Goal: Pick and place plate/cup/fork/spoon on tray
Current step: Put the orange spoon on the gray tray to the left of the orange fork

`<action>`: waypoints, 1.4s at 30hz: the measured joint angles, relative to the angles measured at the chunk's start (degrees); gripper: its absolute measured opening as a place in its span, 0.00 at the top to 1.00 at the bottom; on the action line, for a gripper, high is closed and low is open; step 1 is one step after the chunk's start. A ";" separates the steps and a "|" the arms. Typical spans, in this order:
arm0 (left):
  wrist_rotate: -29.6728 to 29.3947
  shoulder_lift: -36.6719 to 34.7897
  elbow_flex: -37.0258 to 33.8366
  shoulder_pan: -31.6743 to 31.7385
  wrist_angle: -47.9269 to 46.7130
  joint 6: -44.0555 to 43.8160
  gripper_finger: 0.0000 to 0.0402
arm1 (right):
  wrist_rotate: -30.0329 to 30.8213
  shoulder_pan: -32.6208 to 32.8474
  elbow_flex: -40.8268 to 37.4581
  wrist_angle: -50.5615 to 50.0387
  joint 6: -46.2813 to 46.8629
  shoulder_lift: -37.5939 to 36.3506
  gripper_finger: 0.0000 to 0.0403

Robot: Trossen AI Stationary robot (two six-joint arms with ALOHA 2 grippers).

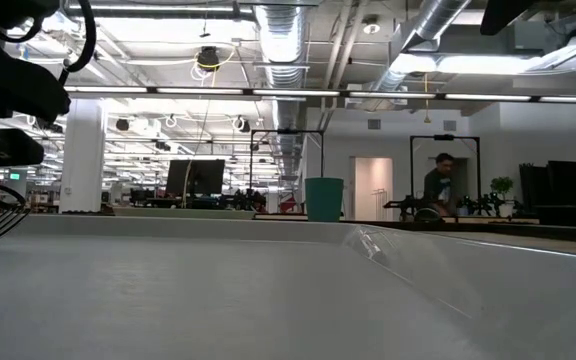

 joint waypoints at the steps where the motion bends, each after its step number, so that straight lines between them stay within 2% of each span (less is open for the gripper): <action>1: 0.01 0.00 0.00 0.00 0.09 -0.01 0.96 | -0.01 0.00 -0.01 0.00 0.00 0.00 0.38; 37: 1.01 0.00 0.00 0.00 0.30 -0.07 0.95 | -0.04 0.00 -0.01 -0.02 0.00 0.00 0.38; 42: 1.28 0.00 0.00 0.00 0.32 0.08 0.91 | -0.04 0.00 -0.01 0.00 0.00 0.00 0.38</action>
